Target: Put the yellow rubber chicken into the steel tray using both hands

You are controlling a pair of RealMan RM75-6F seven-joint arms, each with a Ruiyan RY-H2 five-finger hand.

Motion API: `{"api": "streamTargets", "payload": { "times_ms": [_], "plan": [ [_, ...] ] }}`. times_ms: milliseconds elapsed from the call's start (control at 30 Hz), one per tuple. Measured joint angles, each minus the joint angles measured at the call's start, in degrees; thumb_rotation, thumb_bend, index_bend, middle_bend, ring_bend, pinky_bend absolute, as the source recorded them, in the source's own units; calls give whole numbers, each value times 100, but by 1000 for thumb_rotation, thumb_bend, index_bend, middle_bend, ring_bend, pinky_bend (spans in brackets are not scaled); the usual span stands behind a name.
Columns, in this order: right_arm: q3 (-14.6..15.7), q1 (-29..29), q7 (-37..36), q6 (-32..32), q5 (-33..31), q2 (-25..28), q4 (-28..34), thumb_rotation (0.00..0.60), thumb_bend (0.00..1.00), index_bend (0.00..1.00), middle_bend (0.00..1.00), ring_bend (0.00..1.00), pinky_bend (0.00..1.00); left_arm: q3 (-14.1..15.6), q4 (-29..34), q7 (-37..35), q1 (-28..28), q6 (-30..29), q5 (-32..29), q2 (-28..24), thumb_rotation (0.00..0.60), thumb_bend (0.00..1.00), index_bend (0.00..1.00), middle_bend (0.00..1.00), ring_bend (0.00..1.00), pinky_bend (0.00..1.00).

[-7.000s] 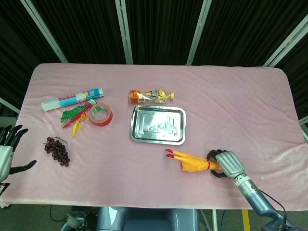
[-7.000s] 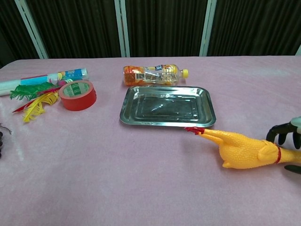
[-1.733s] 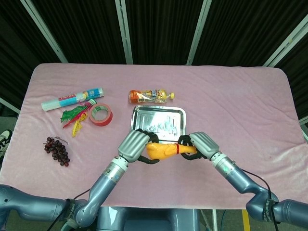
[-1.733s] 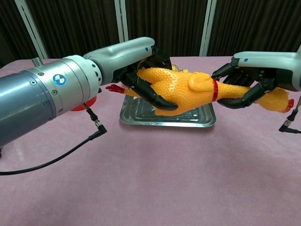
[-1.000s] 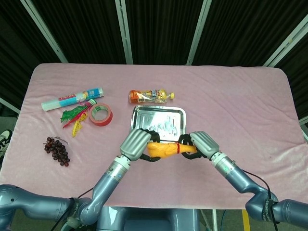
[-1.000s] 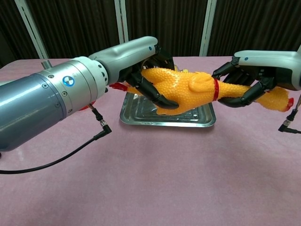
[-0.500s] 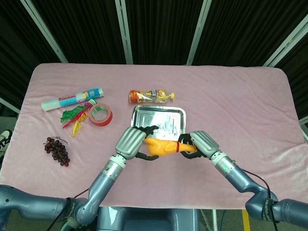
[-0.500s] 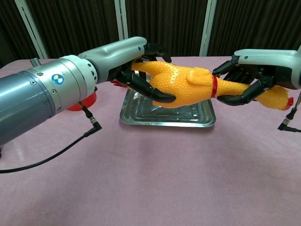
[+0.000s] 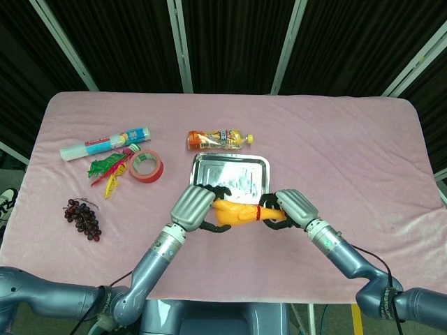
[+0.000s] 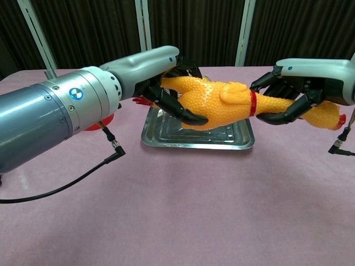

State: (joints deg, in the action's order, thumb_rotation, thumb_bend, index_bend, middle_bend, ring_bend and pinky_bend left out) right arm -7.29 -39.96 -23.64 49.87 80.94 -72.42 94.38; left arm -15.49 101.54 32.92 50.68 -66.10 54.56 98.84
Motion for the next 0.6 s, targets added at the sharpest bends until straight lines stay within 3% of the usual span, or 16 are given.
{"api": "streamTargets", "payload": {
  "times_ms": [233, 400, 600],
  "plan": [
    [2, 1, -45, 7, 19, 6, 5, 600, 660, 1000, 730, 763, 847, -8, -78, -97, 29, 10, 81, 76, 480, 567, 641, 733, 644, 478],
    [-1, 7, -78, 26, 35, 16, 15, 600, 660, 1000, 731, 764, 848, 4, -183, -196, 29, -18, 227, 143, 563, 638, 762, 853, 725, 497],
    [-5, 12, -104, 49, 50, 22, 31, 600, 660, 1000, 731, 764, 849, 8, -226, -219, 37, -19, 262, 182, 585, 659, 846, 929, 789, 515]
  ]
}}
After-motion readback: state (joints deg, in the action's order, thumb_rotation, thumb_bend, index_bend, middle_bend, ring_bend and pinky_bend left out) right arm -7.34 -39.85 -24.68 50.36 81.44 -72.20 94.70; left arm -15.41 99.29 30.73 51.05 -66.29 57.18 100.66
